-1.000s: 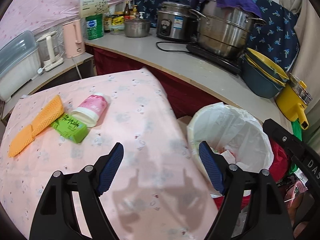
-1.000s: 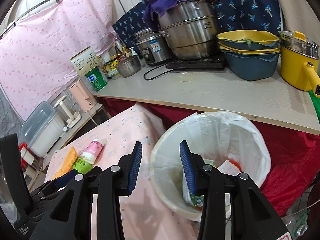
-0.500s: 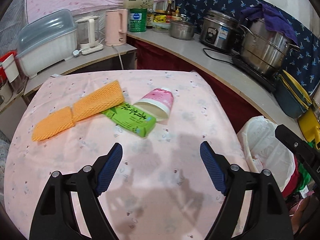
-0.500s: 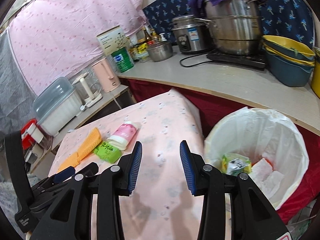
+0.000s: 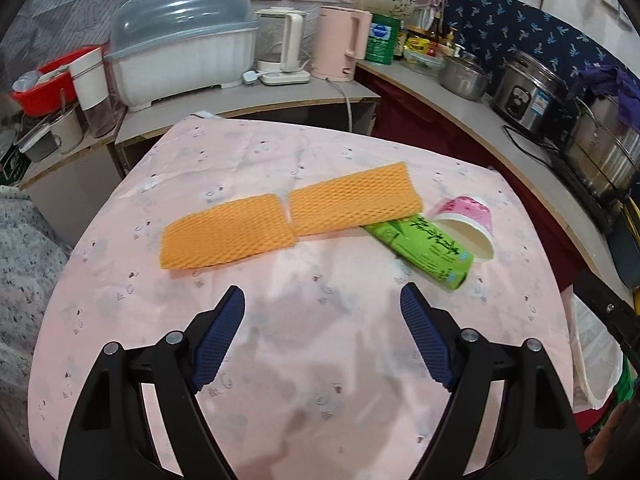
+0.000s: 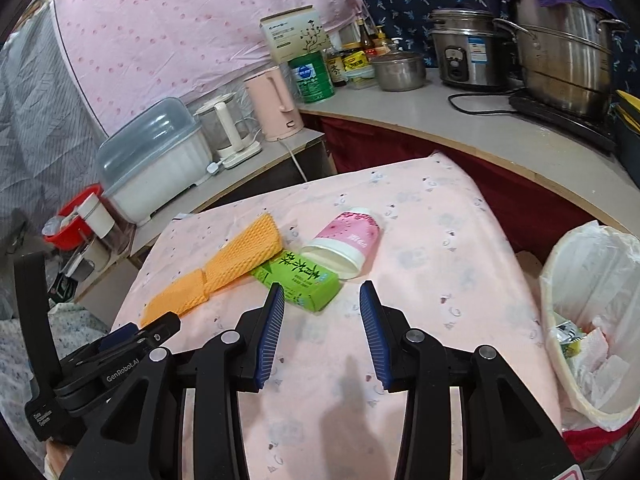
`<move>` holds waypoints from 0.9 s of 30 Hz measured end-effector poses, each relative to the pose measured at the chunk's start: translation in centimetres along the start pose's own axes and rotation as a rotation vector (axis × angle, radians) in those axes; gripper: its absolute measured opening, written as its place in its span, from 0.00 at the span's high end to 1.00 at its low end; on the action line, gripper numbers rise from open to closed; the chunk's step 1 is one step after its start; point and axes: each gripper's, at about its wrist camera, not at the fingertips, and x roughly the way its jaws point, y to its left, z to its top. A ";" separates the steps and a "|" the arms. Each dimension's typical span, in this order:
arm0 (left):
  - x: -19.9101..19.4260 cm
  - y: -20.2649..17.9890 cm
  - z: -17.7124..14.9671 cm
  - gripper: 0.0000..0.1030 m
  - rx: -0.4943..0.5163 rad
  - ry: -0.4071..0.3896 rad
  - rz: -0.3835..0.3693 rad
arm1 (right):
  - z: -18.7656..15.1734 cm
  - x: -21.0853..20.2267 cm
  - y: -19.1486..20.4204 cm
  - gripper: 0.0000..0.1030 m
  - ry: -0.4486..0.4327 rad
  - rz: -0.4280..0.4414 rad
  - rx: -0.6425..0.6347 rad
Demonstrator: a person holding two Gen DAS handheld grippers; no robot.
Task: Collect trash
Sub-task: 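Move both open tools back over the orange sleeves on the table, then grasp an orange foam net sleeve with the left tool while the right tool reaches the other sleeve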
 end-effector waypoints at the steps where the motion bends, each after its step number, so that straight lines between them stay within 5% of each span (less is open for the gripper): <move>1: 0.2 0.9 0.2 0.26 -0.012 0.002 0.009 | 0.1 0.7 0.6 0.63 0.009 0.006 -0.007; 14: 4.8 10.2 2.2 0.26 -0.139 0.047 0.101 | 0.9 9.4 6.2 0.63 0.109 0.060 -0.048; 27: 10.1 12.3 3.2 0.31 -0.171 0.120 0.085 | 1.9 17.2 7.6 0.63 0.194 0.076 -0.008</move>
